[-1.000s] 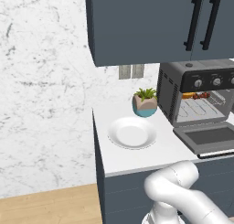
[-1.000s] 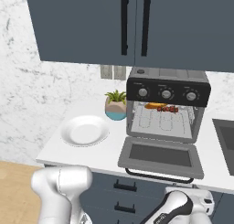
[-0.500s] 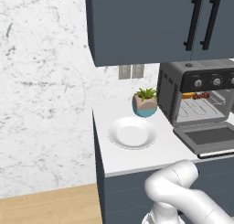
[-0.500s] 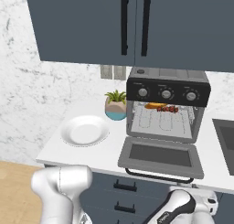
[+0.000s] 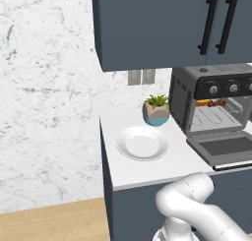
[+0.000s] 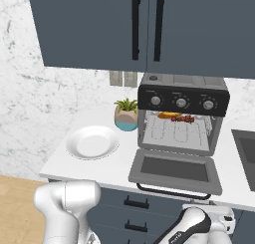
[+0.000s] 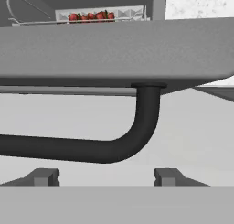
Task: Pick up the kebab skewer and baguette bread, and place them inside the toaster oven. Close the toaster oven door and start by setting the timer.
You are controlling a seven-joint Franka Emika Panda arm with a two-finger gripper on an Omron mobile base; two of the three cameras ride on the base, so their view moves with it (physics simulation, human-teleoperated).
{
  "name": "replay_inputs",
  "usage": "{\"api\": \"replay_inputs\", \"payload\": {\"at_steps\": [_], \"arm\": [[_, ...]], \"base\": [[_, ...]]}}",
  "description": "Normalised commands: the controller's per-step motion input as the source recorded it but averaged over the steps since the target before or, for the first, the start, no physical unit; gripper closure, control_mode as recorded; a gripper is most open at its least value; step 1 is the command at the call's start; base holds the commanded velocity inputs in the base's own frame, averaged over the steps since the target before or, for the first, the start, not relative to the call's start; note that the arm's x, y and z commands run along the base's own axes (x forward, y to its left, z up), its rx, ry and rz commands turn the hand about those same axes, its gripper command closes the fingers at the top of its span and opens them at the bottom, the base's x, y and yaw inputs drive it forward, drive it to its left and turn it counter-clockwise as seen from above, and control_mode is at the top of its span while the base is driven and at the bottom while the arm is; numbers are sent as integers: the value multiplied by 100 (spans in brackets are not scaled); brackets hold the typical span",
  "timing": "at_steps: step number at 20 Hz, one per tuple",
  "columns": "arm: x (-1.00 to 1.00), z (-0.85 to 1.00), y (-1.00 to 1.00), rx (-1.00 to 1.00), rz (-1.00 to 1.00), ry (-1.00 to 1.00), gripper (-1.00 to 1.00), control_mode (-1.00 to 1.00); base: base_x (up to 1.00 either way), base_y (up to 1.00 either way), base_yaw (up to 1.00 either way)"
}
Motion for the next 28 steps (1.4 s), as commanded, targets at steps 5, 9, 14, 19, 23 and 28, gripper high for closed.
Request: {"api": "replay_inputs", "payload": {"at_steps": [5, 9, 14, 19, 23, 28], "arm": [[0, 0, 36, -6, 0, 0, -100, -100], [0, 5, 11, -2, 0, 0, -100, -100], [0, 14, 0, 0, -2, 0, -100, -100], [0, 18, 0, 0, -5, 0, -100, -100], [1, 26, 0, 0, -7, -2, -100, -100], [5, 26, 0, 0, -6, 0, -100, -100]], "base": [[0, 0, 0], [0, 0, 0], [0, 0, 0], [0, 0, 0], [0, 0, 0], [0, 0, 0]]}}
